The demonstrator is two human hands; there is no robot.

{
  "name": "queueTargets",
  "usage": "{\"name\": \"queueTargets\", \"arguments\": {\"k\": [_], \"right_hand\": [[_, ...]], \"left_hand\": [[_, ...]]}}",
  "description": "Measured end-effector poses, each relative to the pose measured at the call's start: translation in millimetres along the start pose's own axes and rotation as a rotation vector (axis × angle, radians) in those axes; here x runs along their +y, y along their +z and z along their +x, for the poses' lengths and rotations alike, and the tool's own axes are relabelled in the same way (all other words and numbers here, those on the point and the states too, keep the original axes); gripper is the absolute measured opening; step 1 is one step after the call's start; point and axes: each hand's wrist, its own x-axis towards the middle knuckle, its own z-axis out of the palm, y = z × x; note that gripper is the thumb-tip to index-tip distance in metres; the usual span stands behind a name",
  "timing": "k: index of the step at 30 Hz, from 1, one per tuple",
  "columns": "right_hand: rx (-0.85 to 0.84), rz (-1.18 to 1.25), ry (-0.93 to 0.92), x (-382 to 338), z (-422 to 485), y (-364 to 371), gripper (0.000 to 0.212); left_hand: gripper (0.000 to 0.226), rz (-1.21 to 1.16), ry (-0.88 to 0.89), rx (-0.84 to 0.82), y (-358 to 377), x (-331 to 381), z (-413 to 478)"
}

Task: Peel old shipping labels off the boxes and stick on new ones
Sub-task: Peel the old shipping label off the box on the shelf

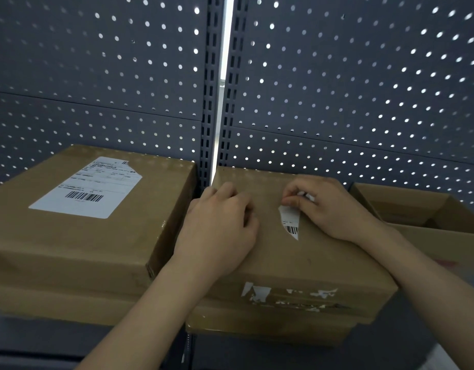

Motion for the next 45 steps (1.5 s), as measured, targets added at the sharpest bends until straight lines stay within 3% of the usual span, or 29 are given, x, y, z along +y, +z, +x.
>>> {"name": "queueTargets", "arguments": {"k": [9,14,17,19,23,29,38,45], "right_hand": [[0.212,0.103,-0.038,-13,-15,-10,0.022],[0.447,0.241,0.024,-15,-21,-27,0.039],[0.472,0.364,0.060,-15,-23,-39,0.029],[0.438,0.397,0.112,-18,-26,-43,0.010],[0.312,0.247,0.286,-20,-34,-43,0.021],[0.045,0.383,0.274,-31,-47,-40,0.029],[-0.161,0.013,0.214,-51,-42,-37,0.006],[-0.364,0.023,0.348,-61,-15,-43,0.016]], "left_hand": [[0.028,-0.015,0.008,-0.010,0,1,1],[0.028,-0.021,0.006,-0.019,-2,0,0],[0.029,-0.018,0.012,-0.020,-2,1,0],[0.029,-0.014,0.010,-0.026,-2,1,0],[0.028,-0.012,0.012,-0.022,-1,0,0],[0.027,-0.014,0.012,-0.030,-1,0,2],[0.027,-0.004,0.008,-0.027,-1,0,1],[0.029,0.002,0.002,-0.033,-2,2,1]]}}
